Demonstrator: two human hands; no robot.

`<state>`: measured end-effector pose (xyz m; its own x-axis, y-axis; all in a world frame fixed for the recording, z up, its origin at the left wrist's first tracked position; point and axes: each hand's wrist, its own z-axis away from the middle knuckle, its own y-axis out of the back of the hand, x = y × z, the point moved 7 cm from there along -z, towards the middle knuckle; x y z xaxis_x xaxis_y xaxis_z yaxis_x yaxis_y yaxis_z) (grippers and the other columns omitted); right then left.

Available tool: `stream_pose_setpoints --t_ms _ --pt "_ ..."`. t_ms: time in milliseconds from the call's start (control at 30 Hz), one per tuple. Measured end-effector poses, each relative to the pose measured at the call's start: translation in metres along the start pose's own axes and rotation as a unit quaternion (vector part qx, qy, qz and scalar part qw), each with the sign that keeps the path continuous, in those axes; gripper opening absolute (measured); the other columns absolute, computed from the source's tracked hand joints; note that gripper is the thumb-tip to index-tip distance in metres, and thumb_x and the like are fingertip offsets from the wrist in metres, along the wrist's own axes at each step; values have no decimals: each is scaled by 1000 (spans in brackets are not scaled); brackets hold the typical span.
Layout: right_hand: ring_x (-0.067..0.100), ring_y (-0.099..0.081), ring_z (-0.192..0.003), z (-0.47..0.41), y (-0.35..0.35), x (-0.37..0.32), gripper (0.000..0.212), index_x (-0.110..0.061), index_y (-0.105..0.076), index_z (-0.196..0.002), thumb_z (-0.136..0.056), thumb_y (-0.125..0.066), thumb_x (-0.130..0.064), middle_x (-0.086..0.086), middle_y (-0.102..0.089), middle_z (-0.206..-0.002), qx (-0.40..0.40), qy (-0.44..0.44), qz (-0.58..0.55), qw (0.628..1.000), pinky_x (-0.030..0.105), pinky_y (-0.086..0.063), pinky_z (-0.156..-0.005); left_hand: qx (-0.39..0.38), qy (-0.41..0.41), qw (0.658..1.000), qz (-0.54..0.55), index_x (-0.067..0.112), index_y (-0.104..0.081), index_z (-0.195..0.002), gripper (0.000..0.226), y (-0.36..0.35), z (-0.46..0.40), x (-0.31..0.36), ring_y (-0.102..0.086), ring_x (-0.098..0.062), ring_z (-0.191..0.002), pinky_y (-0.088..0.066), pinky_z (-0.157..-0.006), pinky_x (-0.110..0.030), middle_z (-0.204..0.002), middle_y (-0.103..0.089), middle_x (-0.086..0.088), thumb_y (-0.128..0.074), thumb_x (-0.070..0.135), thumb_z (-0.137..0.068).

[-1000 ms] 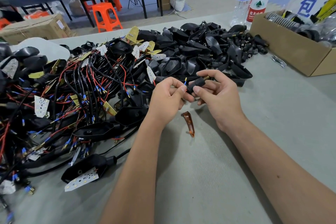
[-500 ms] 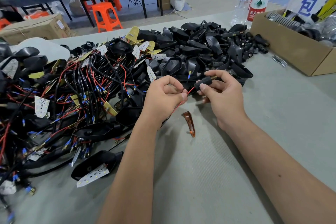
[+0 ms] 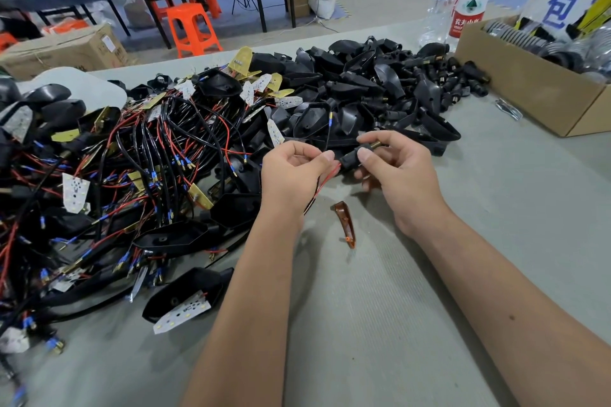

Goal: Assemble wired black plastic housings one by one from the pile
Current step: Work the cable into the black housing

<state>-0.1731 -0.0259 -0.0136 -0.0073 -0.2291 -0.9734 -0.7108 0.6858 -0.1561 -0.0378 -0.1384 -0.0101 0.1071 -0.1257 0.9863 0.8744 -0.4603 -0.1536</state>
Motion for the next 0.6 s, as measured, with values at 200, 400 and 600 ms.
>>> stream_pose_setpoints --t_ms 200,400,600 --pt "18 -65 -67 -2 11 2 14 -7 -71 -105 -95 -67 2 8 -67 -72 51 0 -43 998 26 -53 -55 -53 71 993 -77 -4 -61 -105 27 7 0 0 -78 -33 -74 -63 -67 -29 -103 -71 -33 -75 -12 -84" --pt "19 -66 -63 -2 7 3 14 -5 -66 -105 -92 -72 -1 10 -70 -73 33 -8 -32 999 26 -52 -53 -13 39 999 -11 1 -57 -91 28 9 3 4 -76 -28 -70 -59 -61 -23 -89 -71 -27 -76 -17 -80" --pt "18 -66 -64 -1 3 2 13 -1 -69 -100 -89 -74 3 12 -71 -75 18 1 -12 1000 24 -52 -51 -16 66 997 47 -3 -60 -96 27 1 3 -4 -77 -33 -78 -64 -70 -31 -82 -70 -20 -75 -18 -80"
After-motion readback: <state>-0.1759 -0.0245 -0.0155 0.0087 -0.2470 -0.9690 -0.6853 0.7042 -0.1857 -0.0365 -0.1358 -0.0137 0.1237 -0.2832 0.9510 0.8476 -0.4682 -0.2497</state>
